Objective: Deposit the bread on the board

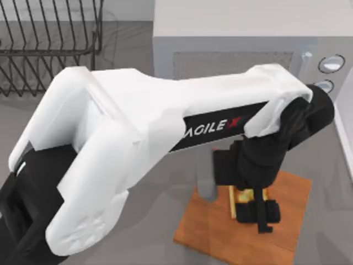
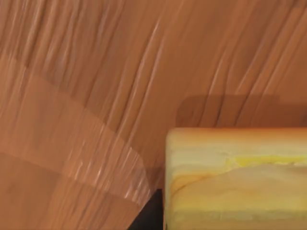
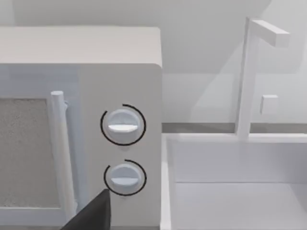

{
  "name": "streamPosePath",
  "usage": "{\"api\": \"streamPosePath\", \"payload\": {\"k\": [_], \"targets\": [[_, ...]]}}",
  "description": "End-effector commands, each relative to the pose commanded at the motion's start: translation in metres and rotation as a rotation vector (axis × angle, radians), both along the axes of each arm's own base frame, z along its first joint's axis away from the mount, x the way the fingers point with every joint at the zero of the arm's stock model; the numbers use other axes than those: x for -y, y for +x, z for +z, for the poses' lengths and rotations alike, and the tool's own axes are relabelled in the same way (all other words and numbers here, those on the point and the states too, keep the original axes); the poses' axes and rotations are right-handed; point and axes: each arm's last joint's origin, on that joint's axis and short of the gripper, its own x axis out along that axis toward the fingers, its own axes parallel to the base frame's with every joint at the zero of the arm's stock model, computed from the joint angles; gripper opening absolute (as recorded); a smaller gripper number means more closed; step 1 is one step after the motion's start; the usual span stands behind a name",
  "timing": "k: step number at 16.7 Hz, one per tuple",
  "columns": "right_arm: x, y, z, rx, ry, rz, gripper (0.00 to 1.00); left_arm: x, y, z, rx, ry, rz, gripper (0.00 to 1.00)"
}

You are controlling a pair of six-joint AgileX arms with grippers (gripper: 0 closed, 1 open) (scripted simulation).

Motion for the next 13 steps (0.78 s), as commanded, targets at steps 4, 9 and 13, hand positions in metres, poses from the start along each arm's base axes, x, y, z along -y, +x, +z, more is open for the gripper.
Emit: {"api": "streamPosePath", "payload": {"k": [4,9,13], "targets": [[0.0000,0.0000,0.0000,0.000,0.000,0.000,1.00,0.0000,0.0000,0.0000,0.000,0.000,0.000,0.75],[0.0000,0.0000,0.0000,0.000,0.000,0.000,1.00,0.0000,0.0000,0.0000,0.000,0.000,0.000,1.00],[0.0000,0.0000,0.0000,0.000,0.000,0.000,1.00,0.0000,0.0000,0.0000,0.000,0.000,0.000,1.00]]}}
